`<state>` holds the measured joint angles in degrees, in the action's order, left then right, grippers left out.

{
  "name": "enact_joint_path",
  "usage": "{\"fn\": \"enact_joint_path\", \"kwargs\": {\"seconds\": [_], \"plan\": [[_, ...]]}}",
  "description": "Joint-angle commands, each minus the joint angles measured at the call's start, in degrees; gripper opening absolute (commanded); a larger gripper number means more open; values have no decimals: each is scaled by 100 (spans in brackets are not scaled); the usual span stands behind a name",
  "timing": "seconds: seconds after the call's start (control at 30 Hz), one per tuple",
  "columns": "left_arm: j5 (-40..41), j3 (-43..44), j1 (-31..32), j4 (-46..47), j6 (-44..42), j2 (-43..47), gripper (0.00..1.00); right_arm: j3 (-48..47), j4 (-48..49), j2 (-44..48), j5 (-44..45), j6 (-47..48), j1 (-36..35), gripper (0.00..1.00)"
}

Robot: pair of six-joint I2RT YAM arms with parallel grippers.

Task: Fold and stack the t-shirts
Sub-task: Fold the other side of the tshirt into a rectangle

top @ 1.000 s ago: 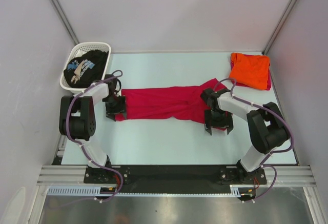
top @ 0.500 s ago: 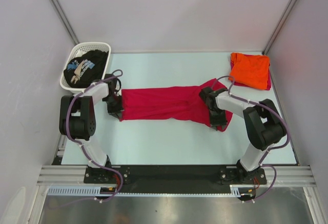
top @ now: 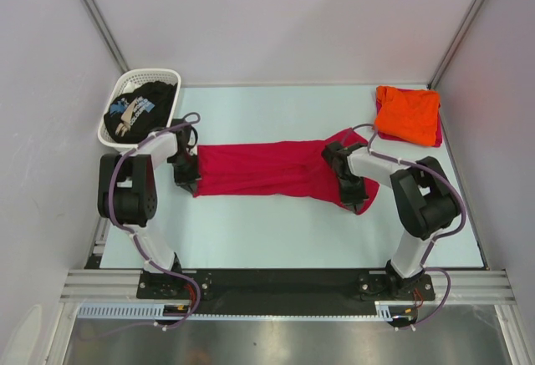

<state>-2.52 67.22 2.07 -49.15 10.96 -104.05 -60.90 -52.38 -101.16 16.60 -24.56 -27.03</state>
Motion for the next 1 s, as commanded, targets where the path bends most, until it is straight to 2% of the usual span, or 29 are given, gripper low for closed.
{"fn": "enact_joint_path", "kwargs": {"seconds": [0.0,0.33,0.77,0.8,0.83,0.87,0.9,0.93,0.97], "plan": [[244,256,-92,-139,-59,-89,0,-299,-131,-254,344,-40,31,0],[498,476,-163,-262,-42,-230,0,-211,-325,-307,765,-23,356,0],[596,696,-189,-376,-6,-388,0,-211,-247,-615,854,197,628,0],[560,696,-189,-394,-32,-397,10,-220,-255,-719,819,223,628,0],[560,696,-198,-420,-41,-432,29,-290,-281,-781,714,267,628,4],[534,687,-189,-429,-59,-423,54,-317,-342,-817,661,302,620,6],[516,670,-189,-421,-59,-388,64,-360,-387,-835,591,328,611,8],[507,643,-189,-429,-59,-292,74,-396,-439,-800,573,355,576,24],[516,643,-189,-447,-68,-222,93,-526,-614,-721,564,346,567,39]]}}
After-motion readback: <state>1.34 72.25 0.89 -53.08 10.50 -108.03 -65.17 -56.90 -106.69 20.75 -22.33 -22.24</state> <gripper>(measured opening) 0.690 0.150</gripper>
